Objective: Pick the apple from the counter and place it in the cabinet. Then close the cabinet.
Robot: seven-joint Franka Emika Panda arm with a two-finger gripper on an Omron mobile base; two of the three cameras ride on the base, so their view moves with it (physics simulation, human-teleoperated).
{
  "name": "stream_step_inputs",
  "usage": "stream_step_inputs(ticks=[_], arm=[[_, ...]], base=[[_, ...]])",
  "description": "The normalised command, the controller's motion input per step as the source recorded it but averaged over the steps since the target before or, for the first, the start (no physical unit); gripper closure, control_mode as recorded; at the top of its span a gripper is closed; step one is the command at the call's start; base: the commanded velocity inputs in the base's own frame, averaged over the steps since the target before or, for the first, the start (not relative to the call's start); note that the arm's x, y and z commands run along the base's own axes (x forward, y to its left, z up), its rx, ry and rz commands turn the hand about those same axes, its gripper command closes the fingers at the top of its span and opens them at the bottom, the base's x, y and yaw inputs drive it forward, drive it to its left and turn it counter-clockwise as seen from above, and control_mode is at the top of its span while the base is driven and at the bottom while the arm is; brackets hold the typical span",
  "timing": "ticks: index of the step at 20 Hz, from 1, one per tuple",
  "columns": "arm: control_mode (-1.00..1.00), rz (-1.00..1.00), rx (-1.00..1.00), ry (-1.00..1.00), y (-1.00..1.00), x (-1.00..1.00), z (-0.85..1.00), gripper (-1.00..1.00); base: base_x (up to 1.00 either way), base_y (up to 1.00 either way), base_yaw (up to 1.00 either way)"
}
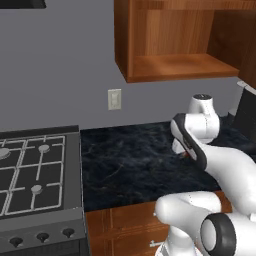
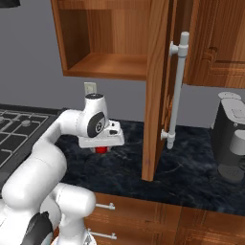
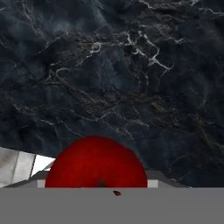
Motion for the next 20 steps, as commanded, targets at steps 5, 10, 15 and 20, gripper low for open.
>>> stream_step_inputs(ticks=[5, 10, 15, 20], arm=[[-1.00, 0.04, 0.02, -0.31, 0.00, 0.00, 1.00, 1.00], [-1.00, 0.03, 0.00, -0.35, 0.00, -0.05, 1.00, 1.00], [-1.00, 0.00, 0.00, -0.34, 0.01, -0.03, 1.00, 1.00], [-1.00, 0.00, -0.03, -0.39, -0.01, 0.09, 0.99, 1.00]], base=[[0.00, 0.00, 0.00], [0.00, 0.00, 0.00], [0.00, 0.00, 0.00], [0.00, 0.00, 0.00]])
